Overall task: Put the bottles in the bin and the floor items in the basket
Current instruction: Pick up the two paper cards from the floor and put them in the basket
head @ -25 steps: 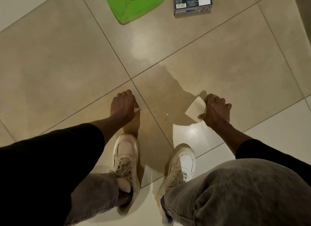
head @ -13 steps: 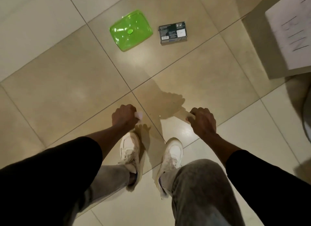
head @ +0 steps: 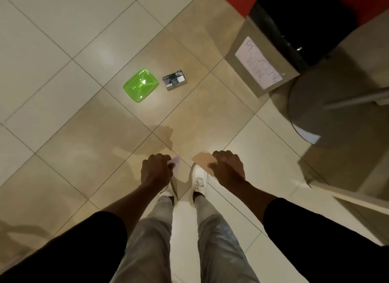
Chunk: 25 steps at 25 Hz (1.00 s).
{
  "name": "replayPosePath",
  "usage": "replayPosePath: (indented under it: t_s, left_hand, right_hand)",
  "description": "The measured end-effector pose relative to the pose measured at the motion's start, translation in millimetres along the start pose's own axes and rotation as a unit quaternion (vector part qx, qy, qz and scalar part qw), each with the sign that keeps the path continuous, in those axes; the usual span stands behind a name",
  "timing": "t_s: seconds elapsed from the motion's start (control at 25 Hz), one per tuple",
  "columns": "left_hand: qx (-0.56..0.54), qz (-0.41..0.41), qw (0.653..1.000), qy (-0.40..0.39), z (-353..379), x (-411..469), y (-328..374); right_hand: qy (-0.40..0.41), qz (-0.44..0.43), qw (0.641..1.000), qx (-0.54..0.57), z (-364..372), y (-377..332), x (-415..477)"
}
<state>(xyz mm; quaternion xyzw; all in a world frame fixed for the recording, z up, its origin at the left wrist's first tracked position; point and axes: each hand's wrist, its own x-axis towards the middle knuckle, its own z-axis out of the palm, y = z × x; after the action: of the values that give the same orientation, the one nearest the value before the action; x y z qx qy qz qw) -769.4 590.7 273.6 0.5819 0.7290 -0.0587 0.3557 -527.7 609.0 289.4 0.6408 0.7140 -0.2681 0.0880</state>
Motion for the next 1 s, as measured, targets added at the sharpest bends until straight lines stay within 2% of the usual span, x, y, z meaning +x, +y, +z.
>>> replayPosePath:
  t_s: [0.12,0.2,0.36,0.48,0.6,0.8,0.92,1.0]
  left_hand:
    - [0.015,0.03,0.999,0.041,-38.4,-35.7,26.0]
    - [-0.015,0.044,0.997,0.063,-66.5,-59.7,42.7]
    - [0.013,0.108,0.993,0.047,-98.2,-89.7,61.4]
    - [-0.028,0.184,0.98,0.064,-111.1,-103.1,74.3]
    - [-0.044,0.208,0.976,0.043,-118.9,-110.6,93.8]
    - [-0.112,0.229,0.966,0.05,-130.4,-115.1,148.1]
    - [-0.1,0.262,0.956,0.088,-134.3,-113.9,202.0]
    - [-0.098,0.255,0.958,0.092,-130.3,-108.3,237.5]
  right_hand:
    - [0.004,-0.017,1.0,-0.008,-45.3,-14.7,-41.9]
    - [0.032,-0.008,0.999,0.006,-73.1,-23.3,-66.9]
    - [0.094,0.012,0.995,0.022,-111.8,-29.6,-108.4]
    - [0.138,0.052,0.989,0.031,-125.4,-26.9,-139.2]
    - [0.172,0.105,0.978,0.062,-132.1,-20.4,-160.1]
    - [0.199,0.168,0.957,0.125,-159.3,4.4,-168.9]
    - [0.211,0.197,0.945,0.156,-180.4,41.5,-169.3]
    - [0.216,0.211,0.938,0.172,-193.5,74.3,-170.5]
